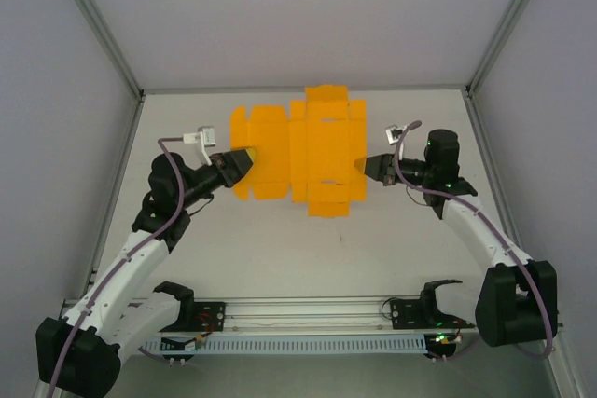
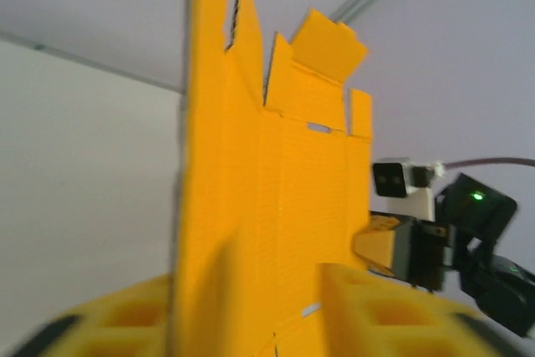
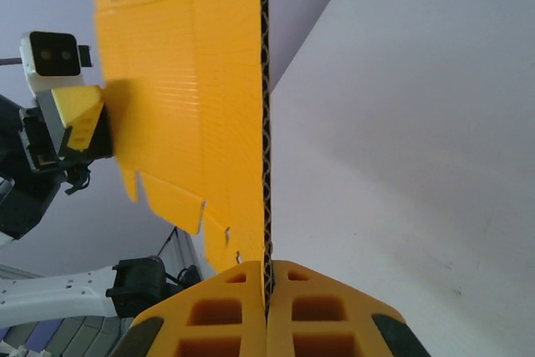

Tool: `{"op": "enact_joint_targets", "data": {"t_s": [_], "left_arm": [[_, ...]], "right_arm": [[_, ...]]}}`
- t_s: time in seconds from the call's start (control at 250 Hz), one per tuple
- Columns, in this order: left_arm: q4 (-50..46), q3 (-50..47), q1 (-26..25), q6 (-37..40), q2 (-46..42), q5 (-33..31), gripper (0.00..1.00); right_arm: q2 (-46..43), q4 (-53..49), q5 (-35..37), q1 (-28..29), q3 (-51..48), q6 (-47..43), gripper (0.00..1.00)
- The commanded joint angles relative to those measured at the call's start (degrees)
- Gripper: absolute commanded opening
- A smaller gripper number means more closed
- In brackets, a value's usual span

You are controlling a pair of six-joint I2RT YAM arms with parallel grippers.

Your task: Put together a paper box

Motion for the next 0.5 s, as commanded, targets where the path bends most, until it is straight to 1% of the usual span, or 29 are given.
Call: {"op": "enact_joint_targets", "data": {"t_s": [0.0, 0.016, 0.028, 0.156, 0.267, 0.391, 0.499], "left_arm": [[-10.4, 0.7, 0.3, 3.4, -0.2, -8.0, 0.92], [-11.9, 0.8, 0.3, 3.8, -0.2, -9.3, 0.98], [-13.0, 0.8, 0.4, 4.1, -0.2, -10.4, 1.00], [-23.0, 0.7, 0.3, 6.6, -0.7, -22.0, 1.00], [-29.3, 1.0, 0.3, 7.8, -0.4, -28.6, 1.00], [-31.4, 1.6, 0.4, 8.4, 0.6, -31.5, 1.00], [-31.0, 2.3, 0.4, 8.8, 2.4, -30.1, 1.00]], "right_arm": [[0.1, -6.6, -0.2, -0.4, 1.4, -4.9, 0.00], [0.5, -7.4, 0.2, -0.4, 1.5, -5.2, 0.00], [0.7, -7.8, 0.4, -0.3, 1.5, -5.4, 0.00], [4.2, -13.6, 2.8, -0.2, 2.1, -8.0, 0.00], [8.3, -18.2, 6.9, 0.5, 3.3, -11.3, 0.00], [12.9, -24.4, 15.0, 2.5, 6.6, -16.2, 0.00], [17.0, -31.4, 23.6, 4.6, 12.1, -21.6, 0.00]]}}
